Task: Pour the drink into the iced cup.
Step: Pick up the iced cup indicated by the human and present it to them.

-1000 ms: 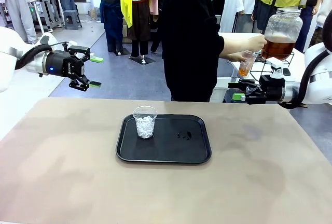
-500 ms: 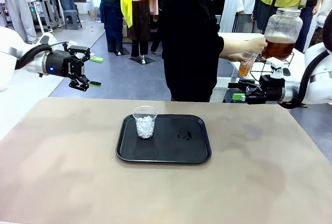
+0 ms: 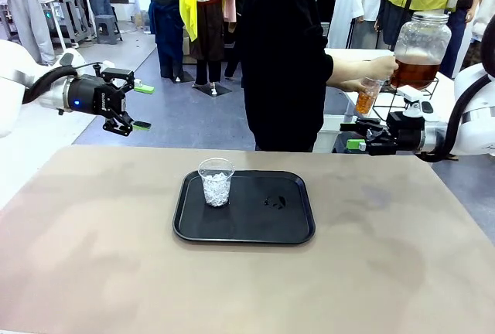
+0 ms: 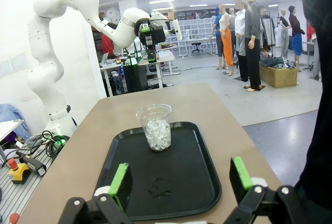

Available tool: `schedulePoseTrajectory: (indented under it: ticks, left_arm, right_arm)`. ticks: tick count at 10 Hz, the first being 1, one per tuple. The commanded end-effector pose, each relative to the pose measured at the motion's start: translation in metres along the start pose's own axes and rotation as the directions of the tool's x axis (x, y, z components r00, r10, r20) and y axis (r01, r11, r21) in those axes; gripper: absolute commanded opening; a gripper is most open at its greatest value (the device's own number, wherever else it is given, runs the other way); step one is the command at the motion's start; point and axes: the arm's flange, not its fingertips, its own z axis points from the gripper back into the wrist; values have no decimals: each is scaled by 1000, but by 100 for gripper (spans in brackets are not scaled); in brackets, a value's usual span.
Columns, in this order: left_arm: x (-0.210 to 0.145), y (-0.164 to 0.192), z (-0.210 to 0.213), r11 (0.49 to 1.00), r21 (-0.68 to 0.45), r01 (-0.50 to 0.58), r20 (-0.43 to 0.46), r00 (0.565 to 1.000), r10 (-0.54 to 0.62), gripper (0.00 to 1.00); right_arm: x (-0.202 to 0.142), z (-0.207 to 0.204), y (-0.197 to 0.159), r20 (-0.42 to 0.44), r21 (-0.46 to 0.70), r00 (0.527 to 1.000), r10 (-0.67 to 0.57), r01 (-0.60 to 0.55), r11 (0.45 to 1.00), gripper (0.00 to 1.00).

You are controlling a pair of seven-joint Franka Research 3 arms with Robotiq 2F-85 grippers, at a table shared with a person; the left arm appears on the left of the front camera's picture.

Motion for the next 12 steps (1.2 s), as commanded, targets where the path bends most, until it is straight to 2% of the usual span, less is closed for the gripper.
schedulePoseTrajectory:
  ticks: [1,12]
  left_arm:
    - [0,-1,0,1000,0,2,2,1000,-2,100]
    - [0,-1,0,1000,0,2,2,1000,-2,100]
  right_arm:
    - [3,1,0,-4,13,1000,-12,12,1000,100]
    - [3,1,0,-4,13,1000,-12,12,1000,100]
